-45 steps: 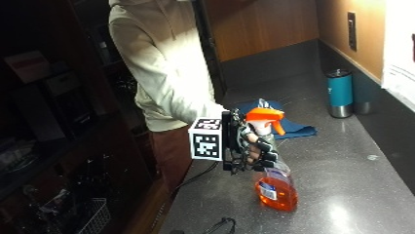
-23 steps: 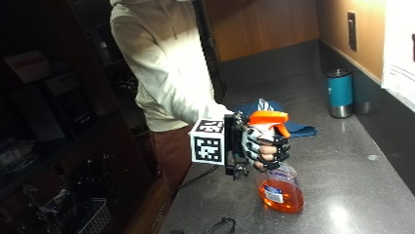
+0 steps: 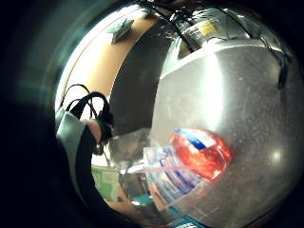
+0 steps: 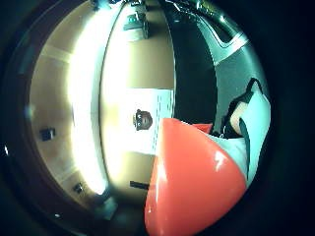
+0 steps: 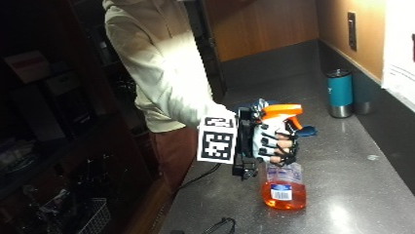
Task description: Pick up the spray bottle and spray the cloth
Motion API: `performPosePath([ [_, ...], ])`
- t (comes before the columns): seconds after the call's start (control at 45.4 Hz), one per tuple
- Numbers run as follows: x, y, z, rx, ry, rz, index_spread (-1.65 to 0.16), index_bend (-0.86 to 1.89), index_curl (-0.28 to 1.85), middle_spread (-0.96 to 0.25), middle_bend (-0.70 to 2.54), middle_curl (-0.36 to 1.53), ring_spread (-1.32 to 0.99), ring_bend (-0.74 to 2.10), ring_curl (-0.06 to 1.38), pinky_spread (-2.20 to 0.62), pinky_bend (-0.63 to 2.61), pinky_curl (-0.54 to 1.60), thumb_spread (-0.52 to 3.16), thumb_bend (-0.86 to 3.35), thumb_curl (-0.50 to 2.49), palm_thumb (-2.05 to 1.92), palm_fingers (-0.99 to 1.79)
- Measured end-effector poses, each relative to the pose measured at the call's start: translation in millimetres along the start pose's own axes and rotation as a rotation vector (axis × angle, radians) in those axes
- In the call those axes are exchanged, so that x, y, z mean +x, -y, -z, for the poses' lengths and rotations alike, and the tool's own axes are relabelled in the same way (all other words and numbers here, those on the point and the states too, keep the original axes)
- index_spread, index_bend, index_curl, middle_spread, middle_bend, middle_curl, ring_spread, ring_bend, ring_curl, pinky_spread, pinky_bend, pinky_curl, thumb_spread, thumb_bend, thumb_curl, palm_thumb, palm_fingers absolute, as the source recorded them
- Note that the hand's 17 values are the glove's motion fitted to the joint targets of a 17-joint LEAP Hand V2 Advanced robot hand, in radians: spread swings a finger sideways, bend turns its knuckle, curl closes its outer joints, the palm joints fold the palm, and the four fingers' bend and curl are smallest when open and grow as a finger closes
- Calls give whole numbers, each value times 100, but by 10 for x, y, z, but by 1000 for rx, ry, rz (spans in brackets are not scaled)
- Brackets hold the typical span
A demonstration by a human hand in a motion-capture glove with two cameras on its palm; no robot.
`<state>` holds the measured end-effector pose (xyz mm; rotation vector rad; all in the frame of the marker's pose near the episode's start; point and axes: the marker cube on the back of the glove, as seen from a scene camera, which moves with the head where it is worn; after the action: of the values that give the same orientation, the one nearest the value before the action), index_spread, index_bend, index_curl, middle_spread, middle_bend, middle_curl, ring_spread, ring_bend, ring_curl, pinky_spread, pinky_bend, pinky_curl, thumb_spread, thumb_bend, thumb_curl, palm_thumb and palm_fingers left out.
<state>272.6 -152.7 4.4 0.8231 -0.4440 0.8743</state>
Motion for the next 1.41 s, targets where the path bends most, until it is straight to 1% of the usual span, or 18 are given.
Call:
performPosePath([
  [0.088,-149,-71,-45,-138,-51,70,-18,39,52,-15,53,49,-17,59,43,-13,26,37,27,-3,70,96,138],
  [0.154,-322,-142,-105,-282,-114,145,-19,40,52,-15,54,49,-17,60,44,-14,27,37,25,-3,71,96,139],
  [0.264,-648,-98,-171,-521,-261,299,-19,41,53,-15,56,50,-18,60,44,-15,28,38,22,-3,72,95,140],
  [0.374,-885,-533,-221,-747,-430,395,-19,42,53,-16,57,50,-18,61,45,-16,29,38,20,-3,73,93,139],
  [0.462,-1048,-753,-236,-863,-566,468,-19,43,54,-16,57,50,-18,61,45,-16,30,38,19,-3,74,93,139],
  [0.616,-1223,-1088,-229,-976,-737,604,-19,43,54,-16,58,50,-18,62,45,-17,31,38,18,-3,75,93,139],
  [0.704,-1295,-1411,-213,-1043,-823,694,-19,44,54,-16,58,50,-18,62,45,-17,31,38,17,-3,76,93,139],
  [0.814,-1312,-1902,-203,-1101,-948,859,-19,44,54,-16,59,50,-18,63,45,-17,31,38,17,-3,77,93,139],
  [0.924,-1255,-2294,-185,-1156,-1056,1017,-19,44,54,-16,59,50,-18,63,45,-17,32,38,16,-3,77,93,139],
  [1.035,-1109,-2621,-211,-1199,-1138,1089,-19,44,54,-16,59,50,-18,63,45,-18,33,38,16,-3,78,93,139],
  [1.101,-937,-2737,-222,-1212,-1222,1162,-19,44,54,-16,59,50,-18,63,45,-18,33,38,15,-3,78,92,139],
  [1.189,-774,-2897,-244,-1245,-1225,1127,-19,44,54,-16,59,50,-18,63,45,-18,33,38,15,-3,78,92,139],
  [1.343,-667,-3024,-230,-1280,-1210,1118,-19,44,54,-16,59,50,-18,63,45,-18,33,38,15,-3,79,92,139],
  [1.409,-720,-3020,-216,-1233,-1250,1128,-19,44,54,-16,60,50,-18,63,45,-18,33,38,15,-3,79,92,139],
])
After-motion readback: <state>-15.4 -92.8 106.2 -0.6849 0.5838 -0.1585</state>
